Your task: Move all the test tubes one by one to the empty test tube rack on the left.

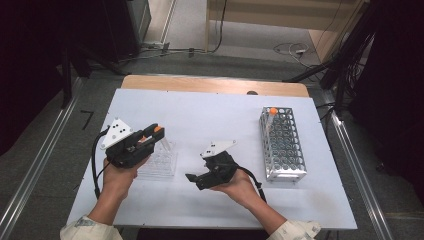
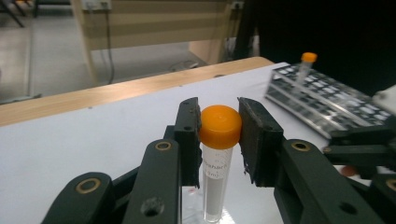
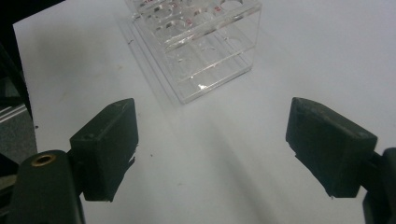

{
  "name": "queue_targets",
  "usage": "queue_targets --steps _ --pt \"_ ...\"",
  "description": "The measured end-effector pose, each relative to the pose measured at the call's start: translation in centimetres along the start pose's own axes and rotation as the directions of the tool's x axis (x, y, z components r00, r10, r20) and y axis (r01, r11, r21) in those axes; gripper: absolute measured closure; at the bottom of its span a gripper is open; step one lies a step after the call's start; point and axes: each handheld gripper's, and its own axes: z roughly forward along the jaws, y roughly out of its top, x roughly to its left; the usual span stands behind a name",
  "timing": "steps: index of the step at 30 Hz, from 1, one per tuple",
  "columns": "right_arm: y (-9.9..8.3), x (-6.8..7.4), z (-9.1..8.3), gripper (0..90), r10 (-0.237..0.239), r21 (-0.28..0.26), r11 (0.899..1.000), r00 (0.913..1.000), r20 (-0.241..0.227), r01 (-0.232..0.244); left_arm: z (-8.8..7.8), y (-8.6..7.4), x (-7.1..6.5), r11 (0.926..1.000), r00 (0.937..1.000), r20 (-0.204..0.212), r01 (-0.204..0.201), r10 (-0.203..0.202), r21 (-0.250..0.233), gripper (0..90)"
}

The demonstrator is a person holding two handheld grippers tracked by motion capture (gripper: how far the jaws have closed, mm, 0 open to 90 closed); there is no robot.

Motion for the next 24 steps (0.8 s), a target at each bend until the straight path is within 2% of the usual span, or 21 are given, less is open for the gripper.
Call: queue_targets --steps 3,9,15,24 --pt "0.0 0.0 0.0 15.6 0.003 0.002 1.000 1.0000 0.002 -0.003 -0.1 -0.1 0.8 1.0000 0.9994 -0.034 0.008 -0.008 -0.004 71.0" --pt "0.0 0.0 0.0 15.6 0.006 0.002 1.000 1.0000 0.002 -0.006 -0.2 -0.2 1.7 0.9998 0.9975 -0.068 0.017 -0.018 -0.009 70.9" --pt "-0.1 0.0 0.1 15.6 0.007 0.003 1.000 1.0000 0.001 -0.007 -0.2 -0.2 2.1 1.0000 0.9941 -0.109 -0.005 0.004 -0.008 70.9" --pt "-0.1 0.0 0.1 15.7 0.009 0.002 1.000 1.0000 0.000 -0.009 0.4 -0.8 2.4 0.9996 0.9920 -0.126 -0.012 0.015 0.025 70.9"
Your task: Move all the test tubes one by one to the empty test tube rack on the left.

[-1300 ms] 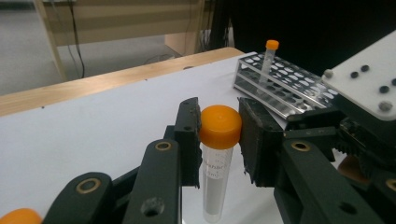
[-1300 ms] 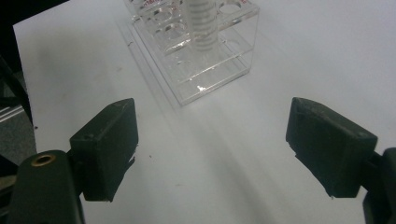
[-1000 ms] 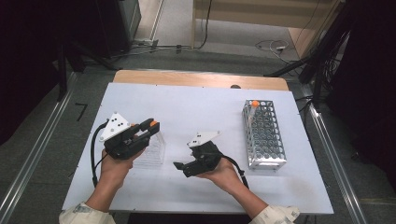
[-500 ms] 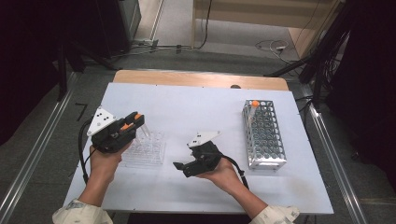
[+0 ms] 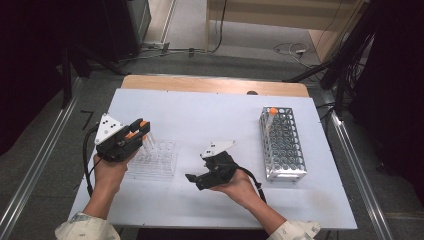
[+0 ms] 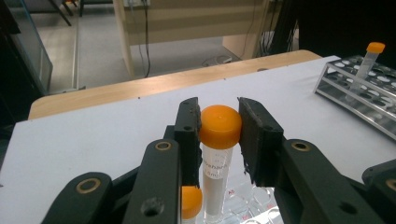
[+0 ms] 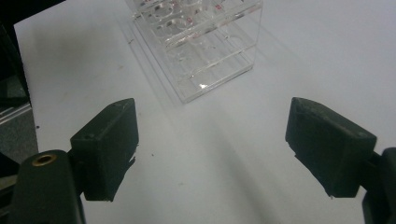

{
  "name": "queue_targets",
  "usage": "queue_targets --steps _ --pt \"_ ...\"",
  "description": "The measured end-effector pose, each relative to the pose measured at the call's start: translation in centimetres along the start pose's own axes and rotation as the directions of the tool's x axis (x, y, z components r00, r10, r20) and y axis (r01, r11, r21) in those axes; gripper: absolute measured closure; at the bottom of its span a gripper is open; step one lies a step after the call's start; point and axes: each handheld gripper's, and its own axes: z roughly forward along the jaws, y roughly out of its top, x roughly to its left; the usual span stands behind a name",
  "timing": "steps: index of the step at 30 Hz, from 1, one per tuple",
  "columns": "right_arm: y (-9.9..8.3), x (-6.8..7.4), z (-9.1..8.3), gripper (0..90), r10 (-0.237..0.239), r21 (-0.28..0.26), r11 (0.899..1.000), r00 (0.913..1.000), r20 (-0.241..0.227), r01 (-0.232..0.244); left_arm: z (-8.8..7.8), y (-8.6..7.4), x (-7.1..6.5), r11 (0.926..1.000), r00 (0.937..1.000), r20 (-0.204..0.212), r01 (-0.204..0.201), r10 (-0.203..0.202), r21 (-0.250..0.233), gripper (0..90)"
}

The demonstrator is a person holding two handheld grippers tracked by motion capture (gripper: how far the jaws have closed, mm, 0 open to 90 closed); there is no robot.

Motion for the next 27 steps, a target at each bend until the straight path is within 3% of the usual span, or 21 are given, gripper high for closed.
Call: queue_targets --steps 9,13,17,27 --pt "0.0 -0.1 -0.2 15.7 -0.005 -0.004 1.000 1.0000 -0.001 0.005 1.1 -1.6 0.0 0.9973 0.9998 -0.007 -0.017 0.017 0.072 70.7" --pt "0.0 -0.1 -0.2 15.8 -0.007 -0.004 1.000 1.0000 0.000 0.007 1.5 -2.0 -0.3 0.9944 0.9990 -0.009 -0.043 0.044 0.096 70.2" --pt "0.0 -0.1 -0.2 15.8 -0.004 -0.003 1.000 1.0000 0.002 0.004 1.5 -2.0 -0.5 0.9937 0.9983 -0.010 -0.056 0.057 0.097 70.0" --pt "-0.1 -0.1 -0.1 15.8 -0.005 -0.003 1.000 1.0000 0.002 0.005 1.3 -1.9 -0.6 0.9952 0.9990 0.001 -0.044 0.044 0.088 64.6"
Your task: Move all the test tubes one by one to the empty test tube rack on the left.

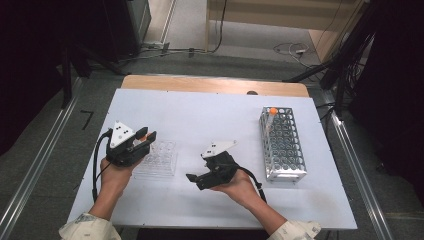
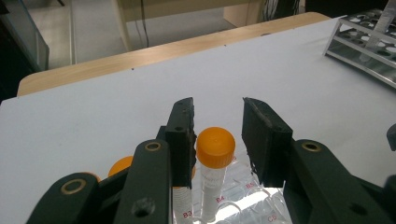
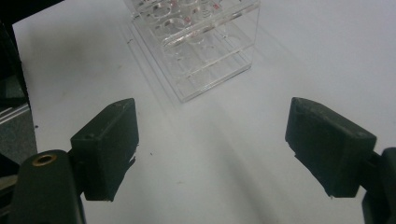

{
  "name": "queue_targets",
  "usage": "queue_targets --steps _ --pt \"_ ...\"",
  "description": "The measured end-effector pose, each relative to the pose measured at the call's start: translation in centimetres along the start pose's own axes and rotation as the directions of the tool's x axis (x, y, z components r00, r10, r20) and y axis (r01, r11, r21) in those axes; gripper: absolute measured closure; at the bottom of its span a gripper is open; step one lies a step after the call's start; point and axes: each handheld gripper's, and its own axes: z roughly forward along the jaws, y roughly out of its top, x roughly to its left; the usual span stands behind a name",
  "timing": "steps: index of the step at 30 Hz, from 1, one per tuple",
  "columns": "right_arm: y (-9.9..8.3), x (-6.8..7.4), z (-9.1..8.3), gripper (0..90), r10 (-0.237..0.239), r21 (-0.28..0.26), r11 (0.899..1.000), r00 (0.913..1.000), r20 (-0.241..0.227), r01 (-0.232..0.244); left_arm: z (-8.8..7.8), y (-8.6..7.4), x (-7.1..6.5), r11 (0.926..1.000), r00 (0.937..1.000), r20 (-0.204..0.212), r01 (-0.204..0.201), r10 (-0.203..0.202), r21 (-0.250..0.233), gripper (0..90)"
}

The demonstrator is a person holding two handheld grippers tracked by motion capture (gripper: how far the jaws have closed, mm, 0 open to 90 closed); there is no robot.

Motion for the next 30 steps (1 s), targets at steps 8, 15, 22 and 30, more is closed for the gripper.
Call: queue_targets --steps 8,15,22,30 --pt "0.0 -0.4 -0.4 15.8 0.008 -0.016 1.000 0.9999 0.015 -0.007 -0.3 0.4 -0.6 0.9992 0.9989 0.039 0.027 -0.026 -0.029 44.9" --pt "0.2 -0.9 -1.2 15.8 0.016 -0.041 0.999 0.9991 0.038 -0.014 -0.3 0.6 -1.4 0.9990 0.9947 0.096 0.038 -0.036 -0.023 37.5" --pt "0.4 -2.0 -2.4 15.8 0.045 -0.066 0.997 0.9966 0.070 -0.040 -0.1 0.6 -2.1 0.9994 0.9927 0.118 0.030 -0.028 -0.016 34.7" --pt "0.8 -3.7 -4.5 16.1 0.083 -0.120 0.991 0.9869 0.138 -0.066 0.1 0.5 -2.5 0.9996 0.9916 0.127 0.026 -0.024 -0.011 34.3"
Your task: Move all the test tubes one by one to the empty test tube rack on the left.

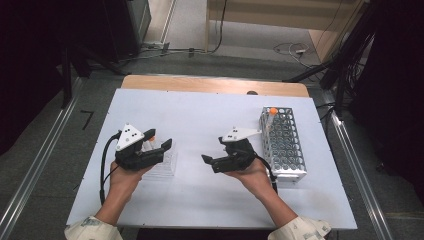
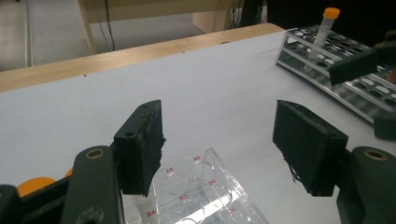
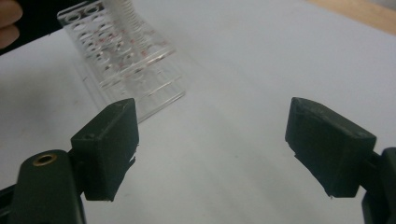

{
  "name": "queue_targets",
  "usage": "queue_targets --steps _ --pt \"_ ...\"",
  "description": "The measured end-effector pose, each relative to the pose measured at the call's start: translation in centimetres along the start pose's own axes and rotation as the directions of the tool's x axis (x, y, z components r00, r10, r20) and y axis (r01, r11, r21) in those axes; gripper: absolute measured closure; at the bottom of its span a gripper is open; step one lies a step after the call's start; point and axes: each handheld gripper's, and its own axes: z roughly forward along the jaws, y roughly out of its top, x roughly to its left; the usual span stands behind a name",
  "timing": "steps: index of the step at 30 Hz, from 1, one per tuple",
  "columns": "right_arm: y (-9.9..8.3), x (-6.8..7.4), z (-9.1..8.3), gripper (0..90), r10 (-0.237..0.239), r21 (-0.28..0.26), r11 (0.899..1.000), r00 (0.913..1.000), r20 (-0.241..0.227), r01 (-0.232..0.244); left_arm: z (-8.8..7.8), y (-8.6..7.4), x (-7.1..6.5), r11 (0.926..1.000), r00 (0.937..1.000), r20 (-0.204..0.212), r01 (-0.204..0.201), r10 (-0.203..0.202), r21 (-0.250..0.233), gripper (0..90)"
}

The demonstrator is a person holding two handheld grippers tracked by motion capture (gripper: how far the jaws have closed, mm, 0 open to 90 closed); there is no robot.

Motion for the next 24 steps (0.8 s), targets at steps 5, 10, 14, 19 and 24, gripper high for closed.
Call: queue_targets --steps 5,10,14,19,24 --pt "0.1 -2.4 -1.4 17.1 0.041 -0.042 0.998 0.9959 0.081 -0.038 0.1 0.0 -0.1 1.0000 1.0000 0.001 0.000 0.000 0.000 34.4" --pt "0.1 -5.1 -3.0 17.5 0.092 -0.077 0.994 0.9783 0.185 -0.079 0.0 0.0 -0.1 1.0000 1.0000 -0.001 0.001 -0.001 -0.005 34.4" --pt "-0.2 -7.8 -4.7 17.5 0.155 -0.117 0.985 0.9471 0.281 -0.126 0.1 0.0 -0.1 1.0000 1.0000 -0.002 0.002 -0.002 -0.007 34.3" --pt "-0.9 -10.4 -6.2 17.6 0.219 -0.155 0.973 0.9064 0.361 -0.173 0.1 -0.1 -0.1 1.0000 1.0000 -0.004 0.001 -0.001 -0.002 34.3" --pt "-1.6 -12.8 -6.2 17.9 0.265 -0.153 0.963 0.8682 0.420 -0.220 0.3 -0.1 -0.3 1.0000 1.0000 0.002 -0.004 0.004 0.003 34.3"
